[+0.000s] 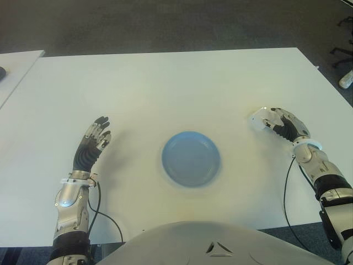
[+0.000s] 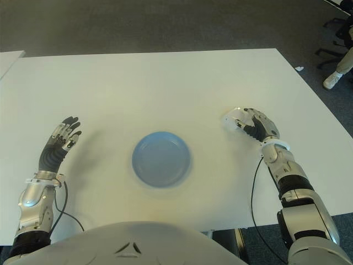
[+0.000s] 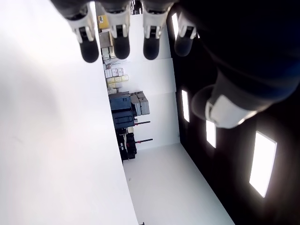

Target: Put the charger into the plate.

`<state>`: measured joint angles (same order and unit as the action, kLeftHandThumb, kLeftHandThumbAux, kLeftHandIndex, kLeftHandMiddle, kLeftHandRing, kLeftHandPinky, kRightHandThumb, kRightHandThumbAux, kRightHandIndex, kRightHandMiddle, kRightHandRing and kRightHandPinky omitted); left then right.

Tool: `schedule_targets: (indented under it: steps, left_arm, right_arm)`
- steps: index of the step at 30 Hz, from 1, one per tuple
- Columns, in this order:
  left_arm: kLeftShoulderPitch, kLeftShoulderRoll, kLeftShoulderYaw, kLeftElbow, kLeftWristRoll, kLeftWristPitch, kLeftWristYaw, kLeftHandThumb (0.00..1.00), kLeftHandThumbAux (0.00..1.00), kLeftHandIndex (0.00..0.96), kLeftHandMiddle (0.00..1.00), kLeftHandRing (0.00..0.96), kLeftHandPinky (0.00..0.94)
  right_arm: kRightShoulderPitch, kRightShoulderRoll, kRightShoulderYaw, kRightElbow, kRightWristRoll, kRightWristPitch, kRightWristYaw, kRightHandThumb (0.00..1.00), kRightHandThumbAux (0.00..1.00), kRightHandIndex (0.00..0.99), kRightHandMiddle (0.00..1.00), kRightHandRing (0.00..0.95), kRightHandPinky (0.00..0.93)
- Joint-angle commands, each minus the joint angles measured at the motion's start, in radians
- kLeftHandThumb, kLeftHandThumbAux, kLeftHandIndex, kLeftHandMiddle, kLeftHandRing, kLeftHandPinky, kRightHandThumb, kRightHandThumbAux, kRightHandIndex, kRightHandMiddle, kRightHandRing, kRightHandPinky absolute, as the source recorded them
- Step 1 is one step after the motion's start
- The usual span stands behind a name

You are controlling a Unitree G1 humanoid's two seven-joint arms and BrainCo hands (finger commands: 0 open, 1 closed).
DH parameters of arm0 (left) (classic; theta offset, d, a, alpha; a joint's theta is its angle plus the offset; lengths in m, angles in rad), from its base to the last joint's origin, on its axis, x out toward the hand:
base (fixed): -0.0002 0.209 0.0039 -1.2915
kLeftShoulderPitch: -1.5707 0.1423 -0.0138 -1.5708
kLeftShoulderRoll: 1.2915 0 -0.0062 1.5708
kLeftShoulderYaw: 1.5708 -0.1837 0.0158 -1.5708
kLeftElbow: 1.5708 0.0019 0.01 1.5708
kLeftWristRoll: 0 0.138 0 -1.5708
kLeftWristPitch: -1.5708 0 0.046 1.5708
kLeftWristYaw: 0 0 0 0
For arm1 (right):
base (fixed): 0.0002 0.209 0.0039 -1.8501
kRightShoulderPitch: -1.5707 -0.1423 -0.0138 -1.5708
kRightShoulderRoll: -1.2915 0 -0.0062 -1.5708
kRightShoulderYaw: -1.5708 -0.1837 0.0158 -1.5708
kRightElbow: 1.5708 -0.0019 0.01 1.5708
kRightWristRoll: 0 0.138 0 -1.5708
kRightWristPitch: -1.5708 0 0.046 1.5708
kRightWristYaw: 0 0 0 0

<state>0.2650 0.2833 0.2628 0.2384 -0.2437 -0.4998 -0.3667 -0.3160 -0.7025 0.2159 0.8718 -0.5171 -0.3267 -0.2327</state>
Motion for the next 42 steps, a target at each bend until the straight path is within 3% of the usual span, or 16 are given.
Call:
schedule_targets:
  steps: [1,24,42]
  left_arm:
    - [0.008,-0.008,-0.009,-0.005,0.018,0.0,0.003,0.396,0.594,0.065,0.083,0.085,0.13]
    - [0.01,-0.032,-0.018,-0.031,0.046,0.012,0.02,0.396,0.594,0.065,0.083,0.085,0.13]
    - [0.022,-0.041,-0.028,-0.066,0.057,0.027,0.035,0.396,0.594,0.065,0.083,0.085,0.13]
  right_arm:
    - [0.021,0.021,0.008,-0.03,-0.004,-0.002,0.01,0.187,0.205,0.0,0.0,0.0,0.0]
    - [0.074,0.047,0.014,-0.184,-0.021,-0.011,0.039,0.184,0.182,0.0,0.0,0.0,0.0]
    - [0.052,0.049,0.025,-0.16,-0.033,-0.06,0.05,0.199,0.175,0.0,0.0,0.0,0.0]
